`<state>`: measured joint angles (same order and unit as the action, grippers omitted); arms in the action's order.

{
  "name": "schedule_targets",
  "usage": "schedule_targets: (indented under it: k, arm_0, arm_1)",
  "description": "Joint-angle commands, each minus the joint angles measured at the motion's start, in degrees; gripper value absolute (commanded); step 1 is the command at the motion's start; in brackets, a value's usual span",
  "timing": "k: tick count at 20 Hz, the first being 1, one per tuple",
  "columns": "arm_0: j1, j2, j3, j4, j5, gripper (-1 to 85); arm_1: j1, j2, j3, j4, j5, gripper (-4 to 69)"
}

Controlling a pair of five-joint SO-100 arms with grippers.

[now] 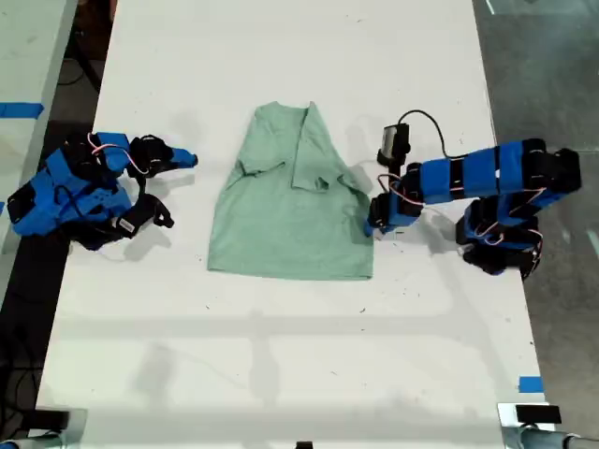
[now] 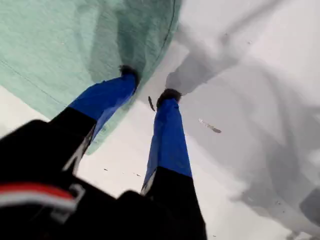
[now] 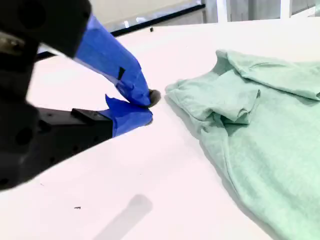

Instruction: Fold t shirt

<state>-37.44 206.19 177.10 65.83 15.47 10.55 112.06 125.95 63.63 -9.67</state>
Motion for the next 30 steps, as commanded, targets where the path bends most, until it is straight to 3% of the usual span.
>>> schedule_targets:
  k: [1,5,8,10,16,20,24,30]
  arm_0:
    - [0.79,0.35,-0.26,-0.53,-0.70,0.0]
    - [0.79,0.35,-0.26,-0.53,-0.70,0.0]
    - [0.79,0.35,-0.26,-0.53,-0.70,0.0]
    - [0.88,0.35,-0.26,-0.53,-0.70,0.0]
    - [0.88,0.35,-0.26,-0.53,-0.70,0.0]
    - [0.88,0.35,-0.26,-0.53,-0.70,0.0]
    - [0.88,0.35,-0.26,-0.53,-0.70,0.0]
    - [0.88,0.35,-0.26,-0.53,-0.70,0.0]
  arm_1:
    - [-0.53,0.62,-0.35,-1.05,0.79,14.3]
    - [-1.23,0.44,-2.20,-0.44,0.97,15.1]
    - [-1.49,-3.96,-2.29,-1.93,1.14,11.9]
    - [-1.85,-7.03,-2.29,-2.90,1.67,2.3]
    - [-2.02,-7.82,-3.16,-1.76,2.64,2.2]
    - [-2.11,-5.27,-10.81,9.32,3.25,2.2]
    - [-0.70,-1.93,-22.50,19.60,-0.79,2.2]
    - [-3.52,-13.01,-47.29,23.73,-5.62,2.2]
